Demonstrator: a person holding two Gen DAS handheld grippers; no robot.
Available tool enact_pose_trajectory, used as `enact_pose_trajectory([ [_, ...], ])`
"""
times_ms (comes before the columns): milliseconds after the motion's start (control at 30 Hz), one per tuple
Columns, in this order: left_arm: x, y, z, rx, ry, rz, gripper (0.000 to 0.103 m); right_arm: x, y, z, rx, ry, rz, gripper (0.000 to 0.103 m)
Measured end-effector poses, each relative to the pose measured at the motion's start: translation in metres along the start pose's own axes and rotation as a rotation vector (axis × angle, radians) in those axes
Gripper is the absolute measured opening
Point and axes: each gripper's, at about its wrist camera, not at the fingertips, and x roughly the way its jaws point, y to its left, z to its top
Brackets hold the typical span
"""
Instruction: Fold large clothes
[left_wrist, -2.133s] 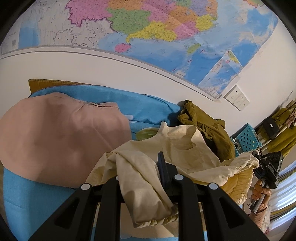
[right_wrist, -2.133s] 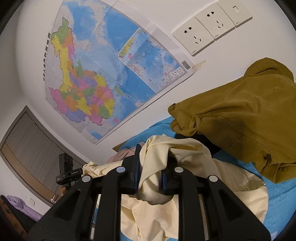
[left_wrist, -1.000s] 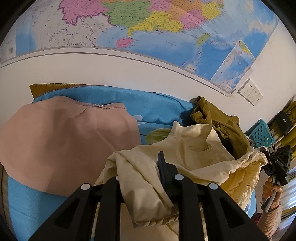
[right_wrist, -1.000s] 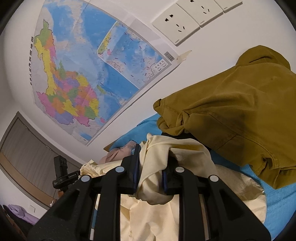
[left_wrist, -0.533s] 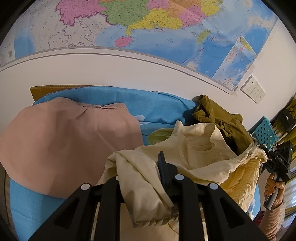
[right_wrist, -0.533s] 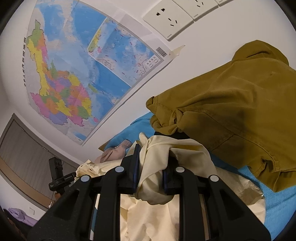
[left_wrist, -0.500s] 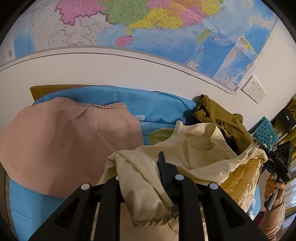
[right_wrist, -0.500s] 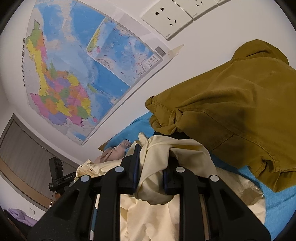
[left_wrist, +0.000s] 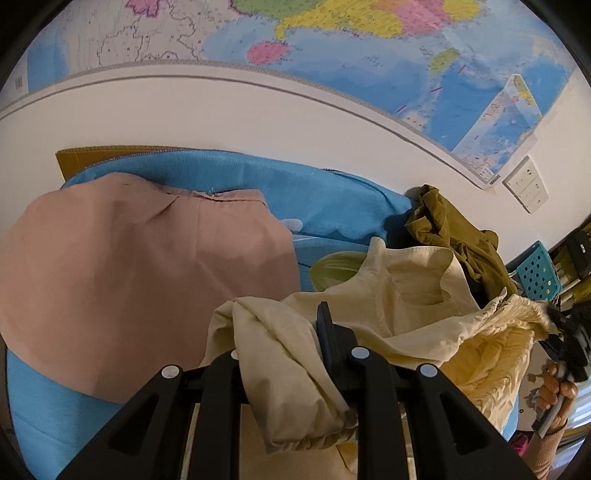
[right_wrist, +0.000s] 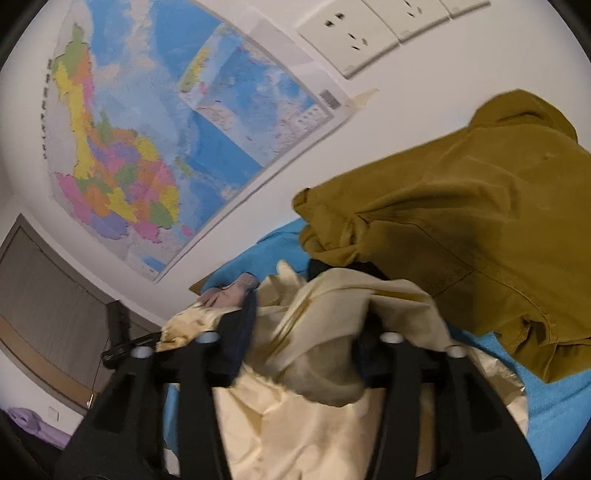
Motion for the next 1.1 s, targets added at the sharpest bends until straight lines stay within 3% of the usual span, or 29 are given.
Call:
enact_pose_trajectory([
  [167, 0.010, 0.002, 0.000, -0.016, 0.007, 0.013, 0.019, -0.025, 0.022, -0.014, -0.095, -0.039, -0.033, 0.065],
  [233, 0.010, -0.001, -0.003, -0.006, -0.008, 0.028, 0.020, -0.035, 0.030, -0.023, -0.139, -0.073, -0.078, 0.074],
  [333, 0.005, -0.008, -0.007, 0.016, -0.041, 0.053, 0.021, -0.047, 0.037, -0.035, -0.192, -0.124, -0.126, 0.074],
  [400, 0.004, -0.012, -0.010, 0.035, -0.059, 0.067, 0.022, -0.049, 0.047, -0.045, -0.252, -0.114, -0.073, 0.074],
  [467, 0.004, -0.015, -0.011, 0.048, -0.069, 0.083, 0.022, -0.039, 0.060, -0.055, -0.314, -0.067, -0.052, 0.074],
  [567, 0.003, -0.018, -0.013, 0.059, -0.084, 0.093, 0.022, -0.006, 0.079, -0.075, -0.444, 0.019, -0.106, 0.074],
  [733, 0.002, -0.018, -0.015, 0.066, -0.092, 0.091, 0.022, 0.057, 0.088, -0.094, -0.527, 0.131, -0.153, 0.074],
  [800, 0.001, -0.019, -0.015, 0.066, -0.095, 0.094, 0.023, 0.075, 0.092, -0.104, -0.590, 0.138, -0.221, 0.074],
  [967, 0.000, -0.021, -0.015, 0.075, -0.099, 0.094, 0.024, 0.109, 0.090, -0.114, -0.649, 0.157, -0.298, 0.076],
  [1067, -0.001, -0.020, -0.015, 0.078, -0.099, 0.078, 0.030, 0.124, 0.085, -0.114, -0.656, 0.161, -0.332, 0.064],
  [1100, -0.002, -0.020, -0.016, 0.079, -0.098, 0.068, 0.032, 0.129, 0.083, -0.113, -0.654, 0.162, -0.343, 0.054],
])
